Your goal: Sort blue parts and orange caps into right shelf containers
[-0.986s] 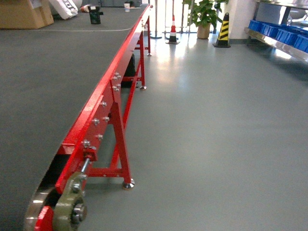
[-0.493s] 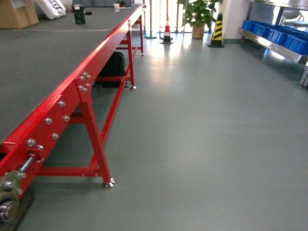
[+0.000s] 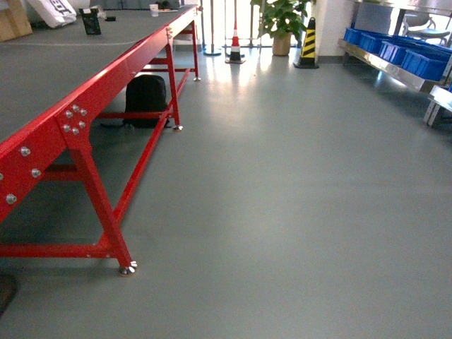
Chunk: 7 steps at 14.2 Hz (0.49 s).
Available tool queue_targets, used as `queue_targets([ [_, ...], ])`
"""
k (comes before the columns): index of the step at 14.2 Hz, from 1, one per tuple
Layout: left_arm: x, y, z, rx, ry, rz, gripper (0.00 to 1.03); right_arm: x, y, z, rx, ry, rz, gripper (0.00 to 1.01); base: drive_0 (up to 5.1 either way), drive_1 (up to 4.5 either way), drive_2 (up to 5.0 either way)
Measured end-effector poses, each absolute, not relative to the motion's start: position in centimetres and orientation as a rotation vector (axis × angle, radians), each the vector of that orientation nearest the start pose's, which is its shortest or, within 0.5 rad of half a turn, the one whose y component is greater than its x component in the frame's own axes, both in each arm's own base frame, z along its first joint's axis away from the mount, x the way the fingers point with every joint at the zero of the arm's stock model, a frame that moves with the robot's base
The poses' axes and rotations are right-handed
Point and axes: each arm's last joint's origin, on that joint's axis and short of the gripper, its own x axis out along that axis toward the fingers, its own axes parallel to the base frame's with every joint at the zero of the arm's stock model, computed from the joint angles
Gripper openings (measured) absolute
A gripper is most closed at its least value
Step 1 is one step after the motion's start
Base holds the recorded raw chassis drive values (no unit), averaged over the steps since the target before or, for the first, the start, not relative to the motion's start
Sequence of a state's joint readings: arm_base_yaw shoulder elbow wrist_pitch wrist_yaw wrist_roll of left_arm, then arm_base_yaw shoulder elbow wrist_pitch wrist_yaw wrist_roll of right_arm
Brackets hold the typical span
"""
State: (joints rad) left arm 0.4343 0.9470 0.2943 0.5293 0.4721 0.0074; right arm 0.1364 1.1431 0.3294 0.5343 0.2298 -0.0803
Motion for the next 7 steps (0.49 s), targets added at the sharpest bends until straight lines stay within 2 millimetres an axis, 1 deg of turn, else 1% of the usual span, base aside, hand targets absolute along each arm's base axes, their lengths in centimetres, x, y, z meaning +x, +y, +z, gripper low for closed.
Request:
queue_targets([
  [7,17.78,6.74,20.54,-0.045,0.109,-0.041,0.44,21.34,2.24,18.01,-0.131,0.282,-0.084,0.41,5.1,-2.34,-2.3],
])
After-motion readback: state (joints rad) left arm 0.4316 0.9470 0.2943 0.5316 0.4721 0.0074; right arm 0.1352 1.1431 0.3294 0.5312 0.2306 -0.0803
